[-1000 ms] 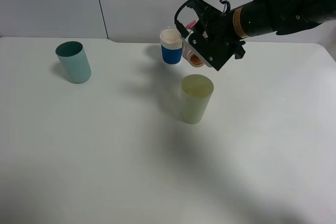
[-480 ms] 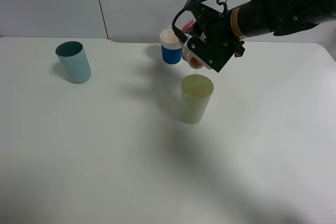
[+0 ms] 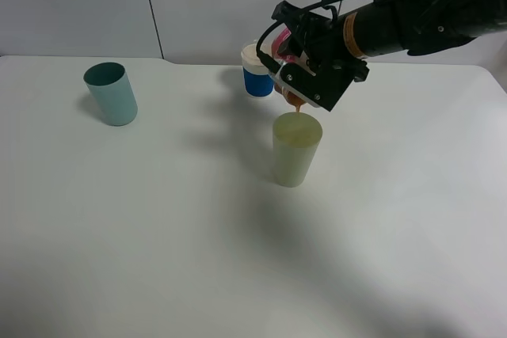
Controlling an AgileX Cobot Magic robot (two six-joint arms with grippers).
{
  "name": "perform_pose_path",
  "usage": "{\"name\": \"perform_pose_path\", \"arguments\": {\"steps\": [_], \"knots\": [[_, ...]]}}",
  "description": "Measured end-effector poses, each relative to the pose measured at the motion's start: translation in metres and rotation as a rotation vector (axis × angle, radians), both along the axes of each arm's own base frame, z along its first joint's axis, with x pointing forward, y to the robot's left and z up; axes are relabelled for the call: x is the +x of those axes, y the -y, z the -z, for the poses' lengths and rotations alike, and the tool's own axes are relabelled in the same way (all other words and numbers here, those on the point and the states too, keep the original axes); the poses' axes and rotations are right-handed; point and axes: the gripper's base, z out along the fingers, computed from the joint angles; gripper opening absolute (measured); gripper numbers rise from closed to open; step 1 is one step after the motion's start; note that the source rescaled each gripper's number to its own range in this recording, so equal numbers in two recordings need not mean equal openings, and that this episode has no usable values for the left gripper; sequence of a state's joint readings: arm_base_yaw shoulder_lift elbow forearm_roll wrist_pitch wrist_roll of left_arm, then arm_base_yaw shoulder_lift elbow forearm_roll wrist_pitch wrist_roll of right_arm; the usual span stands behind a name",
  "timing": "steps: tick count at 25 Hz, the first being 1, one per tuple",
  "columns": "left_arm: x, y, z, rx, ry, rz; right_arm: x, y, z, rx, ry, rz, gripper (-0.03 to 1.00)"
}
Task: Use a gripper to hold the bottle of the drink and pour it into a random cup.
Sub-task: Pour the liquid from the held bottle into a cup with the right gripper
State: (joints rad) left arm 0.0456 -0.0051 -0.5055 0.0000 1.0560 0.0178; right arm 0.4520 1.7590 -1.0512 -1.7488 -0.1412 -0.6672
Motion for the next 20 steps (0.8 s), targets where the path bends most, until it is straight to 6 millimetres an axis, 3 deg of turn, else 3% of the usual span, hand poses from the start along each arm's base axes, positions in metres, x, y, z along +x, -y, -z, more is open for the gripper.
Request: {"name": "perform_pose_path", "arguments": {"steps": [20], "knots": [[0.0, 0.0, -0.0001, 0.0, 0.001, 0.0, -0.0007, -0.0015, 0.0, -0.023, 0.017, -0.018, 0.02]]}}
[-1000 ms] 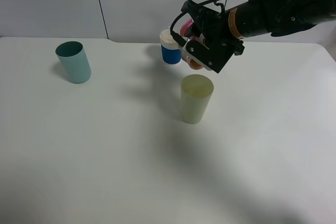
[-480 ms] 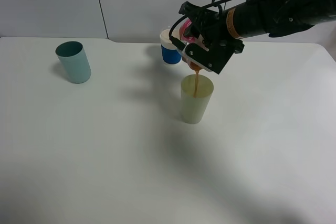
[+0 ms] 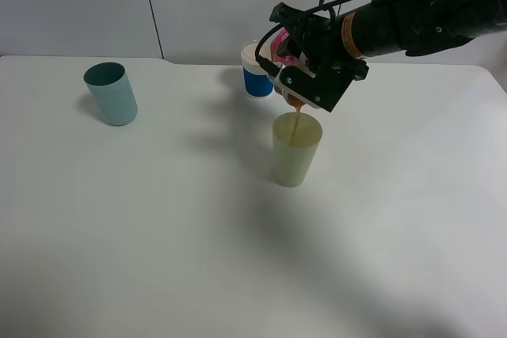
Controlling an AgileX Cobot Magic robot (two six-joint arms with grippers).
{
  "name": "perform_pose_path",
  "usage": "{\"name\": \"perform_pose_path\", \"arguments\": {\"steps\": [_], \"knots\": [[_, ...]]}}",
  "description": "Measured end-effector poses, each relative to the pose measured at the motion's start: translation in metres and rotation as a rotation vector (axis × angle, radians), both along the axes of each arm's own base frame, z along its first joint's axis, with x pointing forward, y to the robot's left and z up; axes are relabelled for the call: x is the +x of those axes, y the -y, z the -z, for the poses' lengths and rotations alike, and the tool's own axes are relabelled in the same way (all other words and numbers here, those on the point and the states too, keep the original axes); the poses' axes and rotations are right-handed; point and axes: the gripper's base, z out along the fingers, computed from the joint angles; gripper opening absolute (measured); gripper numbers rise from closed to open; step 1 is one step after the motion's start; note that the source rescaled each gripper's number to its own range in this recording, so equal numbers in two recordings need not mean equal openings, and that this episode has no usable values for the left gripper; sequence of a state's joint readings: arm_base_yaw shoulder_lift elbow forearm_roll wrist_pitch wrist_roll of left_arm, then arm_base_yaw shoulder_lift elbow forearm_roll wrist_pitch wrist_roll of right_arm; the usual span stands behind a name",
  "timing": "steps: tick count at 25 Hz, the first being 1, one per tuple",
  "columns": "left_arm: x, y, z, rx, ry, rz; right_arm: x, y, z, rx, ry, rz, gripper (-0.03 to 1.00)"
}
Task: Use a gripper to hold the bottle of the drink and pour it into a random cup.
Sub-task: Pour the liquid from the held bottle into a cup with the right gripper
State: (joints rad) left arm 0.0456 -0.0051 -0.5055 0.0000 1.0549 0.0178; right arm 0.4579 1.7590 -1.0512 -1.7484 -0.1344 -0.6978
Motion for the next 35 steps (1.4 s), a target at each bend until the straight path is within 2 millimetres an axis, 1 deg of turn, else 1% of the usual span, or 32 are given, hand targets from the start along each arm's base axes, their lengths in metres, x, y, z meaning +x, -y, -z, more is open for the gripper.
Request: {"name": "perform_pose_path", "arguments": {"steps": [12, 19, 35], "knots": [[0.0, 0.0004, 0.0, -0.004, 0.0, 0.003, 0.0, 0.0, 0.0, -0.001, 0.0, -0.001, 0.02], [0.0, 0.0004, 0.0, -0.004, 0.0, 0.003, 0.0, 0.0, 0.0, -0.033, 0.024, -0.03, 0.02], [0.0, 0.0004, 0.0, -0.004, 0.0, 0.003, -0.0002, -0.0012, -0.0002, -0.046, 0.035, -0.021, 0.02]]}}
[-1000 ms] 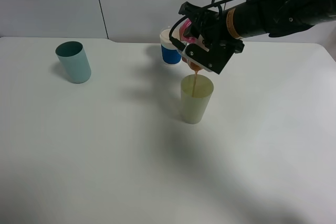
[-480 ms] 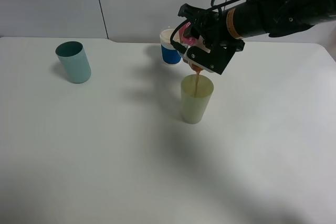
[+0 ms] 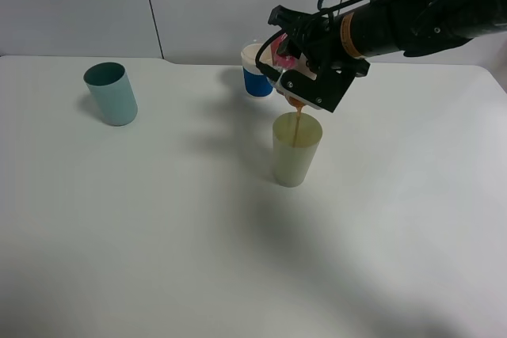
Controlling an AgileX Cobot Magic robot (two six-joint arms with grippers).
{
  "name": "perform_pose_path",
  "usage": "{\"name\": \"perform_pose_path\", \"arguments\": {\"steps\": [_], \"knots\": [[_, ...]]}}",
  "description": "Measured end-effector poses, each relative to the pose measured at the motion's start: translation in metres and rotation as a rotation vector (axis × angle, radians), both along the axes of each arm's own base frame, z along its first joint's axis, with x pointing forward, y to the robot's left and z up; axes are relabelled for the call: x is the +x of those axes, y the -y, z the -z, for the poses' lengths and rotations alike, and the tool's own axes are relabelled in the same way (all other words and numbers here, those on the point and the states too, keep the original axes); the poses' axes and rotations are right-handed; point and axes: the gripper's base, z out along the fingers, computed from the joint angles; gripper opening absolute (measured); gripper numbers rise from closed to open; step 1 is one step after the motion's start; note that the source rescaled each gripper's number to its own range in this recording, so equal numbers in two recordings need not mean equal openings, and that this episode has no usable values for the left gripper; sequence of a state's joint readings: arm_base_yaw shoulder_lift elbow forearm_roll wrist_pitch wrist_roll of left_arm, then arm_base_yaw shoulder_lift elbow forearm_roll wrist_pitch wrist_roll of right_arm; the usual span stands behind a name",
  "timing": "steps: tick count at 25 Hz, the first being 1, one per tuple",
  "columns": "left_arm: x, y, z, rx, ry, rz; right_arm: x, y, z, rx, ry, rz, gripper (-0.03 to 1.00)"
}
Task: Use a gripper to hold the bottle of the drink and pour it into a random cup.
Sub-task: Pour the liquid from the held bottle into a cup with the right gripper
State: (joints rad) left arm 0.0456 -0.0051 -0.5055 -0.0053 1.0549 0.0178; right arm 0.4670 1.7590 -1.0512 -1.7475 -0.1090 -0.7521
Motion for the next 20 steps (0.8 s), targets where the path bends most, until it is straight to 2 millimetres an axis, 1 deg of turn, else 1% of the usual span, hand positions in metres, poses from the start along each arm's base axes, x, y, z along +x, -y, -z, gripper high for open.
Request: {"name": "perform_pose_path", "arguments": {"steps": [7, 20], "knots": [[0.0, 0.0, 0.0, 0.0, 0.0, 0.0, -0.0035, -0.0064, 0.0, -0.028, 0.02, -0.042, 0.02], [0.0, 0.0, 0.0, 0.0, 0.0, 0.0, -0.0021, -0.0046, -0.0002, -0.039, 0.03, -0.022, 0.02]]}}
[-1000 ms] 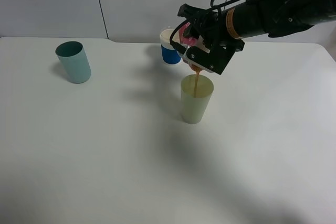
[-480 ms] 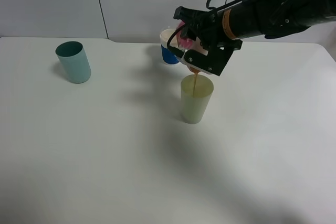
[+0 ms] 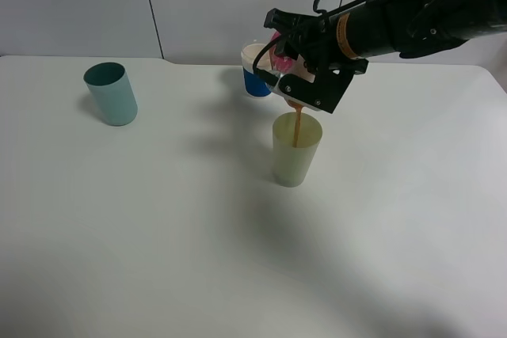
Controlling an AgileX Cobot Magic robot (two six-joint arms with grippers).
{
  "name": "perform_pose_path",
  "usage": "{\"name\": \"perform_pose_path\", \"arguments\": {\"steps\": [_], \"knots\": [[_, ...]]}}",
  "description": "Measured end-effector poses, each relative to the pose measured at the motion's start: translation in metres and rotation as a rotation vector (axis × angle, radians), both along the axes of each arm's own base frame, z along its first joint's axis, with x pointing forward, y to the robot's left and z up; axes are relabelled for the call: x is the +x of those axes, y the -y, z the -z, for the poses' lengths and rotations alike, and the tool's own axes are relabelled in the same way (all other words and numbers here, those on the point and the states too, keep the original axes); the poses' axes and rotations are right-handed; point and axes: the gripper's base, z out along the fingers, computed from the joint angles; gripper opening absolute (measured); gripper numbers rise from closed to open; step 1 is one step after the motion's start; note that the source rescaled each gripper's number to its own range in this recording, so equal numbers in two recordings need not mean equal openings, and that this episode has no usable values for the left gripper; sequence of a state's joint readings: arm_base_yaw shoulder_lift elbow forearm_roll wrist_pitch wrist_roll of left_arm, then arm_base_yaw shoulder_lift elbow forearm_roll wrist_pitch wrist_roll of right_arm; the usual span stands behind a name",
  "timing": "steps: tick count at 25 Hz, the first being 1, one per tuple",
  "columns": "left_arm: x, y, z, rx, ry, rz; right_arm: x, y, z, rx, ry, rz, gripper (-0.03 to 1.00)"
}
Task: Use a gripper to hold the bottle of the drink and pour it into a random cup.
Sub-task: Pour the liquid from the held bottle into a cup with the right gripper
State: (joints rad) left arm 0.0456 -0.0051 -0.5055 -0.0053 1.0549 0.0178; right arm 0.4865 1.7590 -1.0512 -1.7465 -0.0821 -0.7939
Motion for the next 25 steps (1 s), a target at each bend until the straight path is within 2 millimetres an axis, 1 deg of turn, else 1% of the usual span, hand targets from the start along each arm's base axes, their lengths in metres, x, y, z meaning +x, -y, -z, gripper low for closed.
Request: {"name": "perform_pose_path", "arguments": {"steps": [16, 25], "knots": [[0.0, 0.0, 0.0, 0.0, 0.0, 0.0, -0.0029, -0.0037, 0.0004, 0.035, -0.031, -0.03, 0.02], [0.0, -0.0004, 0.0, 0.004, 0.0, -0.003, -0.0012, -0.0015, 0.0002, 0.005, -0.006, -0.02, 0.02]]}}
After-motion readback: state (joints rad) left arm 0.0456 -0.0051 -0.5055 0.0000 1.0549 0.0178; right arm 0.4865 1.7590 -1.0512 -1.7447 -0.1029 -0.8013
